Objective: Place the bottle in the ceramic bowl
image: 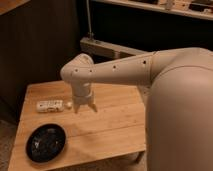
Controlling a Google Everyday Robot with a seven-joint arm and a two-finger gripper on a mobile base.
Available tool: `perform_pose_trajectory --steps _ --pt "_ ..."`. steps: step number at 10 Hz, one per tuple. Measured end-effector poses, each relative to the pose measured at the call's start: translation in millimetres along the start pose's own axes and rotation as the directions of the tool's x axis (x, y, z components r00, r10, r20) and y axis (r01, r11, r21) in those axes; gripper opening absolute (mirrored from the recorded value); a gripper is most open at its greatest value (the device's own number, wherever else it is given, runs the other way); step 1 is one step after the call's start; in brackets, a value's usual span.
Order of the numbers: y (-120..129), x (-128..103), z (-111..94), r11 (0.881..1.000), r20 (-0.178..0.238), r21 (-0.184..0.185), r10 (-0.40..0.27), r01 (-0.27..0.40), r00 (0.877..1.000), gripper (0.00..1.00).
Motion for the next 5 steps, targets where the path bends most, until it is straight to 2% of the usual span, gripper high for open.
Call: perform_pose_trajectory --steps 2,5 --pt "2 -5 -2 1.0 0.005 -0.006 -0.014 0.014 1.0 0.65" --pt "-2 -47 -5 0.997 0.022 -0.019 -0.075 0.075 0.997 0.65"
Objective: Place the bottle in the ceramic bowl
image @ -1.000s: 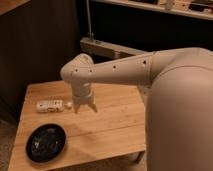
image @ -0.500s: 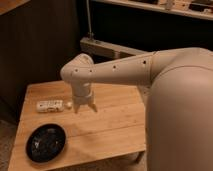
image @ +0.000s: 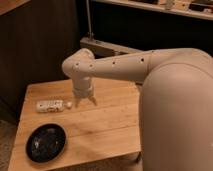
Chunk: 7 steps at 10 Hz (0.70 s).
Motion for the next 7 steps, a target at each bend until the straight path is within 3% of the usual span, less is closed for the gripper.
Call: perform_pose_trajectory --steps 3,5,7 --pt "-14 -65 -2 0.988 0.018 -0.061 -0.138 0.139 0.99 0.65" --pt "-12 -93 1 0.969 0.015 -0.086 -0.229 0.23 0.973 0.65" --pt "-17 -103 2 0.963 0.014 -0.091 -0.254 0.255 0.967 0.65"
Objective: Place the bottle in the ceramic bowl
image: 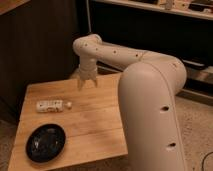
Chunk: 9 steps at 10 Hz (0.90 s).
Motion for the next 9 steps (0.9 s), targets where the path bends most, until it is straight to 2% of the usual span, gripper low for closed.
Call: perform_pose_trajectory --steps 2,3,4,5,6,7,8,9 --pt "6 2 0 1.0 0.001 0.008 -0.024 0.024 1.0 0.65" --pt "9 3 -2 0.997 0.011 0.01 -0.073 0.073 0.997 0.65" --pt "14 5 -3 0.987 0.013 0.01 -0.159 0.159 0.987 0.65" --pt "23 7 -3 0.959 0.014 0.008 -0.283 0.283 0.959 0.65" --pt "32 9 -4 0.922 0.013 0.005 -0.386 0.386 0.922 0.65" --pt "39 15 -4 0.862 0.004 0.004 -0.506 0.506 0.862 0.65" --pt "44 19 -5 0.79 -0.004 0.008 -0.613 0.613 0.79 0.65" --pt "49 21 -5 0.746 -0.007 0.006 -0.666 0.666 0.746 0.65"
